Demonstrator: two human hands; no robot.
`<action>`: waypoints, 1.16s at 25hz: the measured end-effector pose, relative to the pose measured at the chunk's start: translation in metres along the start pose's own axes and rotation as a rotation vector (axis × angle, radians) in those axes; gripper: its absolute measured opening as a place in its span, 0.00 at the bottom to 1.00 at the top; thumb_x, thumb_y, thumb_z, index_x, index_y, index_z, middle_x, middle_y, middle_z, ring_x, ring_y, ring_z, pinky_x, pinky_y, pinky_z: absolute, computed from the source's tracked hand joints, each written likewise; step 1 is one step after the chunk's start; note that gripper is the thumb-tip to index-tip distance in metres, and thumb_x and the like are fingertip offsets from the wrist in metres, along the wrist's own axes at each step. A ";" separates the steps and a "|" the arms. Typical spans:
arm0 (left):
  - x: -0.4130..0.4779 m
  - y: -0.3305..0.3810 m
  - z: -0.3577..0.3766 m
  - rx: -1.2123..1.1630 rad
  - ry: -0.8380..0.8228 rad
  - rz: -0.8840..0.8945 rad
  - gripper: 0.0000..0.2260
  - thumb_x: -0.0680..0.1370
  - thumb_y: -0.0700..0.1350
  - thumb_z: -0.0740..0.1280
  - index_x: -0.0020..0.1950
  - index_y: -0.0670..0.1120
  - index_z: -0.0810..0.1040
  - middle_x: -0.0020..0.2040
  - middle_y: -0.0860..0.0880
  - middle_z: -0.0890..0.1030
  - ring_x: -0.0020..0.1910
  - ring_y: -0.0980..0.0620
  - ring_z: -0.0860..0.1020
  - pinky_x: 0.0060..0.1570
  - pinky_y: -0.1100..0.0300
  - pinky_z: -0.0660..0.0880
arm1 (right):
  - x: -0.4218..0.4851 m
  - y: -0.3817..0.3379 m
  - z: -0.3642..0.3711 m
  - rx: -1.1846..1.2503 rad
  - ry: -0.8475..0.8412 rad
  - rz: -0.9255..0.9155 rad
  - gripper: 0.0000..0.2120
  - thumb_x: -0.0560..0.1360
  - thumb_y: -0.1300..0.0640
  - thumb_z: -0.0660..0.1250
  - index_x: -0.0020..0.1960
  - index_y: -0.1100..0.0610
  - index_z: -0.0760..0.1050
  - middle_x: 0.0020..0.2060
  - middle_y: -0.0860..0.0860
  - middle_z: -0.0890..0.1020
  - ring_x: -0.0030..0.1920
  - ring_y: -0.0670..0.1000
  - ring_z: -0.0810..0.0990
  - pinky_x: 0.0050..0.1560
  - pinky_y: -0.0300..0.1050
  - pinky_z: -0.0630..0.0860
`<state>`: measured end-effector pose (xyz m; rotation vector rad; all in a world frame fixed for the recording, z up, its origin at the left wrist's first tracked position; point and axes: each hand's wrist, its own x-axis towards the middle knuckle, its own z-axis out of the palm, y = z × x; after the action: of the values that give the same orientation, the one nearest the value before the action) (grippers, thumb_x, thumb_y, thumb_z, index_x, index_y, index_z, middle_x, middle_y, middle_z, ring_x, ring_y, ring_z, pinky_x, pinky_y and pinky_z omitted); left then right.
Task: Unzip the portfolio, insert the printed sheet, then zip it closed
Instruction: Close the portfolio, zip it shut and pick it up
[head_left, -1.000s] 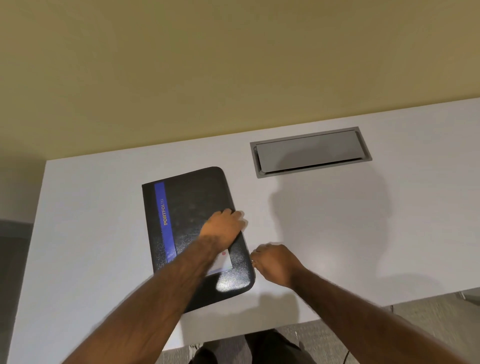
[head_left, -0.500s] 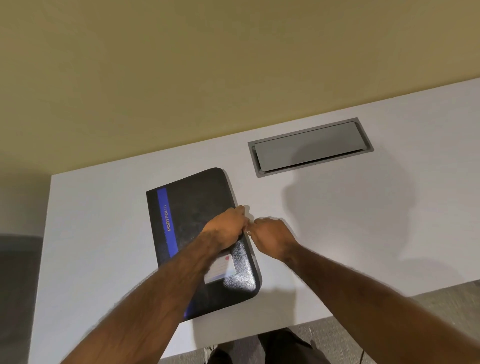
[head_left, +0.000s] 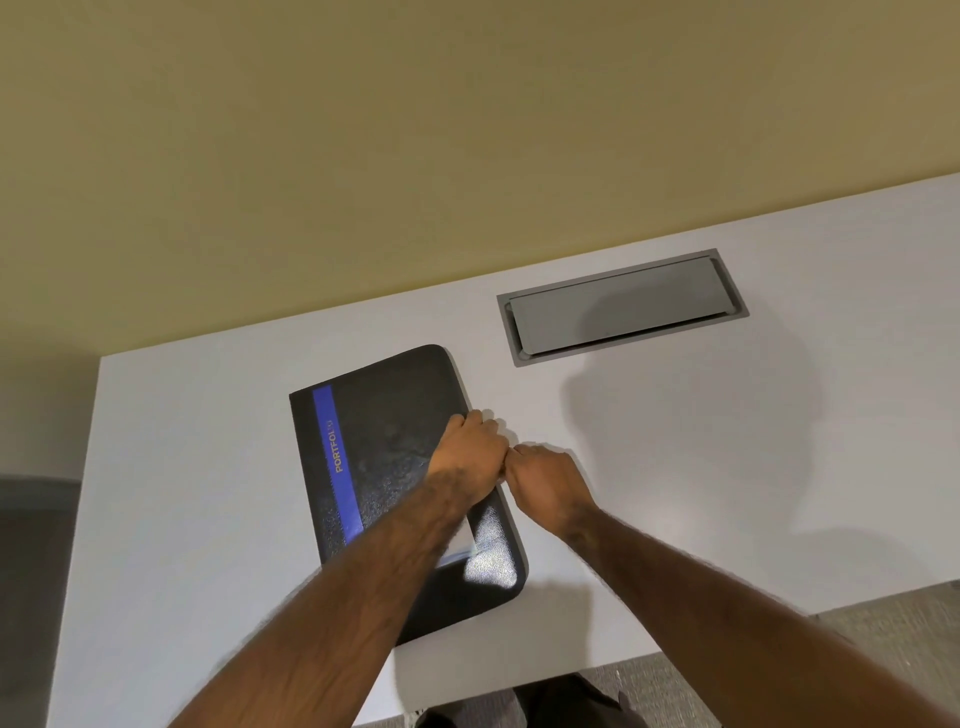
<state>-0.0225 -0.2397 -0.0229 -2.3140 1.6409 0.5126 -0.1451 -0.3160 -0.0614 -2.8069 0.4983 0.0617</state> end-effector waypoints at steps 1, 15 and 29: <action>0.002 -0.001 -0.001 0.023 -0.009 0.013 0.10 0.80 0.48 0.63 0.56 0.48 0.82 0.58 0.47 0.79 0.61 0.44 0.72 0.65 0.48 0.66 | -0.001 -0.001 0.001 0.048 -0.003 0.057 0.03 0.74 0.59 0.69 0.41 0.54 0.79 0.33 0.50 0.83 0.31 0.53 0.81 0.31 0.45 0.77; 0.011 0.003 0.006 0.083 0.044 0.030 0.18 0.76 0.42 0.68 0.67 0.43 0.75 0.65 0.44 0.76 0.67 0.42 0.72 0.77 0.40 0.54 | -0.023 -0.034 0.025 0.901 -0.192 0.674 0.13 0.68 0.59 0.76 0.31 0.56 0.74 0.29 0.47 0.79 0.33 0.47 0.80 0.43 0.54 0.82; 0.092 -0.068 -0.025 -0.171 0.086 -0.460 0.23 0.73 0.38 0.63 0.69 0.44 0.73 0.66 0.43 0.73 0.66 0.41 0.71 0.71 0.38 0.63 | -0.028 -0.045 0.025 0.806 -0.283 0.761 0.09 0.78 0.51 0.68 0.39 0.49 0.72 0.37 0.45 0.78 0.40 0.48 0.81 0.43 0.40 0.80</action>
<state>0.0726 -0.3054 -0.0393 -2.7570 1.0702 0.4664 -0.1556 -0.2592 -0.0700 -1.6833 1.1680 0.3244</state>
